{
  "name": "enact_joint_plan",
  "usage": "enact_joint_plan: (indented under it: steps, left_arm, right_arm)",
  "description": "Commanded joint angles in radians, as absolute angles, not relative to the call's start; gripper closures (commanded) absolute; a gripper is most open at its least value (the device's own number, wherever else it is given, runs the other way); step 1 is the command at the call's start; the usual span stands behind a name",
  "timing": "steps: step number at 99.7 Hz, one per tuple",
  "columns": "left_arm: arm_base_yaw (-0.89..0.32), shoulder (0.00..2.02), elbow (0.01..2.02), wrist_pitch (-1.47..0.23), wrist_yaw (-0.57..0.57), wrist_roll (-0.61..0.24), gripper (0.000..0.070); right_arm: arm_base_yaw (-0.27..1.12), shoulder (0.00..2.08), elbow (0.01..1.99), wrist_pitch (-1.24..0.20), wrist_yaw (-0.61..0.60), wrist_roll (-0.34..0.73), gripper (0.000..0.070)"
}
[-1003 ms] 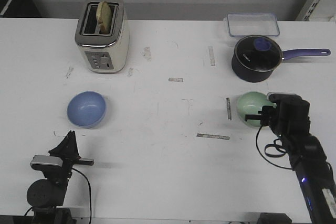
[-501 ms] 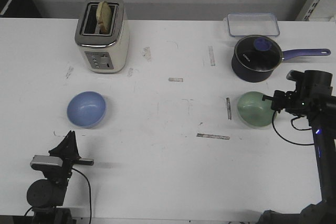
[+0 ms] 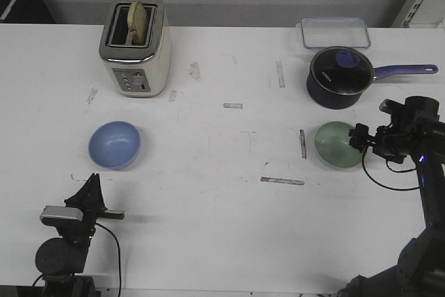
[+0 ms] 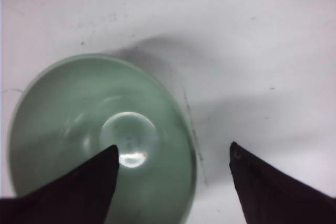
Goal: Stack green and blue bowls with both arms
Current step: 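Reach the right gripper forward and grip the rim of the pale green bowl, then slide the green bowl with the right gripper toward the table center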
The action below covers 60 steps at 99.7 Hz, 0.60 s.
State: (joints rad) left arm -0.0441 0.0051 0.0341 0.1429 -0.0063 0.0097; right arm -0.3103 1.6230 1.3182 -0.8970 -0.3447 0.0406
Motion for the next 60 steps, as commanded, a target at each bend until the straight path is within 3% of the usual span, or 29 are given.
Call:
enact_joint_plan:
  steps: [1,18,46,60]
  left_arm:
    - [-0.043,0.003,0.012,0.158,-0.011,0.017,0.0699]
    - [-0.043,0.003,0.012,0.158,-0.011,0.017,0.0699]
    - [-0.043,0.003,0.012,0.158,-0.011,0.017,0.0699]
    - [-0.043,0.003,0.012,0.159,-0.011,0.017,0.0699]
  right_arm:
    - [-0.315,1.661,1.335,-0.887,-0.356,0.02,0.0242]
    - [-0.315,1.71,1.333,-0.868,-0.367,0.003,0.0265]
    - [-0.315,1.726,1.323,-0.846,-0.366,0.003,0.0668]
    - [-0.313,1.724,1.324,-0.843,-0.367,0.004,0.0694]
